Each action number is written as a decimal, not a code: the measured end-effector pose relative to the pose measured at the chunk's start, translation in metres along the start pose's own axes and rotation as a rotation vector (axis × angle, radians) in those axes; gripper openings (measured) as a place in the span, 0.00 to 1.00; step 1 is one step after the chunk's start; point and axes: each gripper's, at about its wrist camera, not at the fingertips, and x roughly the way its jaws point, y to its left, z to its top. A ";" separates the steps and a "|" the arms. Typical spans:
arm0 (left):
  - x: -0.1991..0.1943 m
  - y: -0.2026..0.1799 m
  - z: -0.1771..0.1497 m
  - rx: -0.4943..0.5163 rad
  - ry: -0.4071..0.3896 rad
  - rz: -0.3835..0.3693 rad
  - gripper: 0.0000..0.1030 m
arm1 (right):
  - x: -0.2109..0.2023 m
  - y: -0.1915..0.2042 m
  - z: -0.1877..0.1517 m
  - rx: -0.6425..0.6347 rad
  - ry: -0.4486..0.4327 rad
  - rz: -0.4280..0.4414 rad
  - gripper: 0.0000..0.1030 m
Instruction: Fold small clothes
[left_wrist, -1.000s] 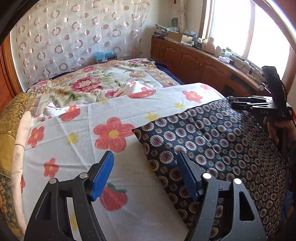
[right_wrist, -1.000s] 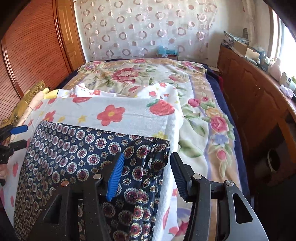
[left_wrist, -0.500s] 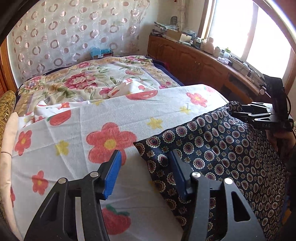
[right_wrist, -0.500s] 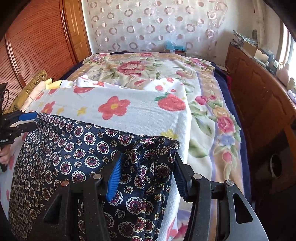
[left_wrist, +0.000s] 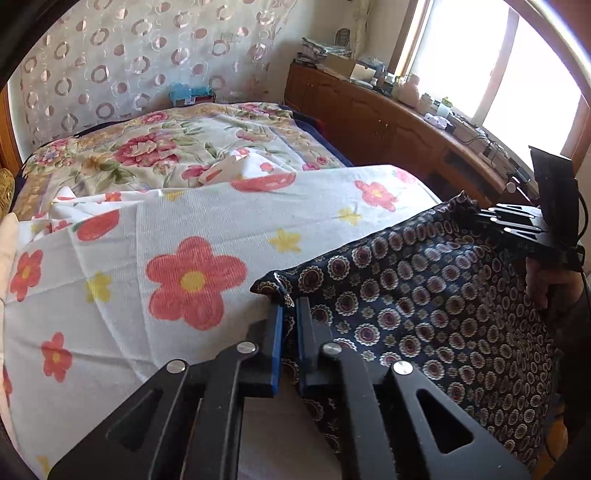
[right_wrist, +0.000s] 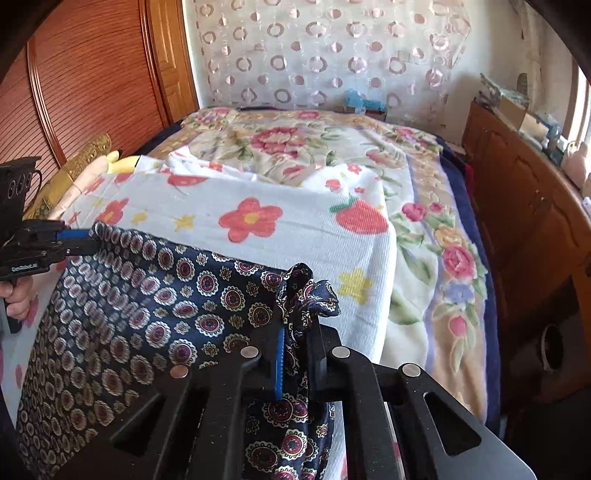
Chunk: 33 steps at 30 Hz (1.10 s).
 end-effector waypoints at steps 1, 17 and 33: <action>-0.008 -0.004 0.001 0.005 -0.017 -0.007 0.04 | -0.007 0.002 0.000 0.000 -0.022 -0.009 0.07; -0.188 -0.060 -0.008 0.113 -0.363 -0.042 0.02 | -0.187 0.077 -0.011 -0.088 -0.391 -0.085 0.06; -0.374 -0.050 -0.071 0.156 -0.667 0.043 0.02 | -0.347 0.186 -0.052 -0.214 -0.658 -0.024 0.06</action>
